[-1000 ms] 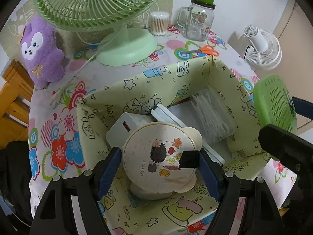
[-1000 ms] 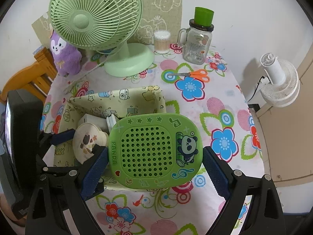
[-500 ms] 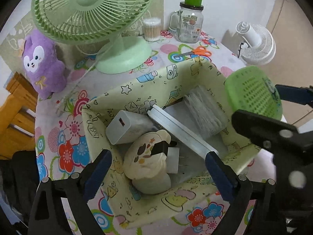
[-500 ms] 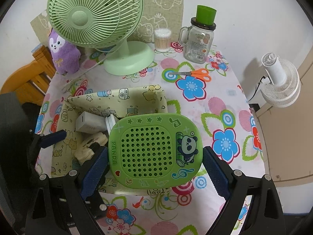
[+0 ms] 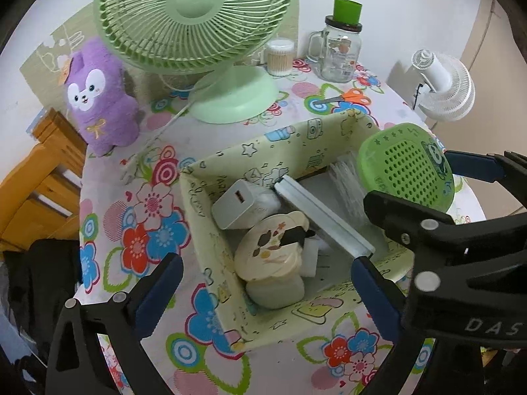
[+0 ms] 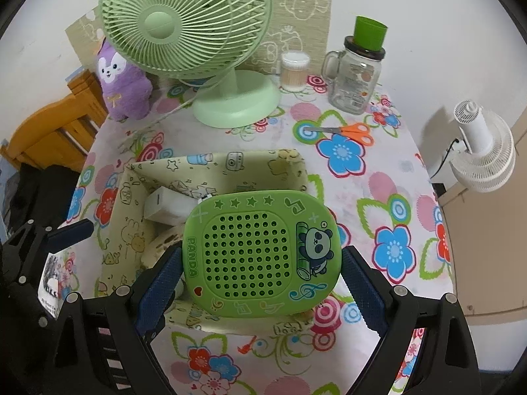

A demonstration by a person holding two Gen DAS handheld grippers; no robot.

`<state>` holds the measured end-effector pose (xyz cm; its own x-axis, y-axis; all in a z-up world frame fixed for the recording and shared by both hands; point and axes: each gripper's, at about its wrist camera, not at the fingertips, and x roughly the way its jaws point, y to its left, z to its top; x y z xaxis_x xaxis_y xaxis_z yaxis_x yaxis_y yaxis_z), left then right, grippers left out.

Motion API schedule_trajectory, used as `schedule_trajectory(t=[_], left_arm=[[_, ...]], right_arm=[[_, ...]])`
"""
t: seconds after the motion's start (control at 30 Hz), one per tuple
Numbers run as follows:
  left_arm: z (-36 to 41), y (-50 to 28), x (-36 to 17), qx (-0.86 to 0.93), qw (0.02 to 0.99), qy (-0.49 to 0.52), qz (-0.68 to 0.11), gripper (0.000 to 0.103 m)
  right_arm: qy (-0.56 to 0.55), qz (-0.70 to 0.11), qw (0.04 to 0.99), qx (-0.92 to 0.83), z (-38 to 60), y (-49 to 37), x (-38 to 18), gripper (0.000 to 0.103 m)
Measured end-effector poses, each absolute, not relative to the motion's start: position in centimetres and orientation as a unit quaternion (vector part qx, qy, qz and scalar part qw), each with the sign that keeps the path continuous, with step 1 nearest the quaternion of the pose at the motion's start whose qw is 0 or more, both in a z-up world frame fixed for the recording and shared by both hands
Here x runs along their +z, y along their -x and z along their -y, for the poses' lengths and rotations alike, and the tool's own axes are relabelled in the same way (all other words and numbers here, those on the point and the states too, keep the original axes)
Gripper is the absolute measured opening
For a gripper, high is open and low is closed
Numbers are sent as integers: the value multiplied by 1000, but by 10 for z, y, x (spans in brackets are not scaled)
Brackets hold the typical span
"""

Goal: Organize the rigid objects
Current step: 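Lower the green speaker into the box and open the right tool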

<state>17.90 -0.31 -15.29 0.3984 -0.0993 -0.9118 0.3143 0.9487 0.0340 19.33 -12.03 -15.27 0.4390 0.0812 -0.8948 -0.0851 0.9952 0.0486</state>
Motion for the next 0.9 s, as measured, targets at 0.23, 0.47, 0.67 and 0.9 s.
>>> schedule_trajectory(t=[0.23,0.47,0.67,0.9], left_arm=[[-3,-183,-159,-113,825,-98,-545,103],[-3,-190,-162,-117,821,-94,-551,103],[-1,-199,-167,-117,815,-95,-560,103],[-3,-205,-172,-119,811,-95,-565,103]], right_arm=[[9,-535,843,61,108,-204,-163,95],[5,-543,837,61,105,-214,-174,95],[7,-552,832,64,101,-224,-184,95],[6,-559,827,57,99,-234,-194,95]])
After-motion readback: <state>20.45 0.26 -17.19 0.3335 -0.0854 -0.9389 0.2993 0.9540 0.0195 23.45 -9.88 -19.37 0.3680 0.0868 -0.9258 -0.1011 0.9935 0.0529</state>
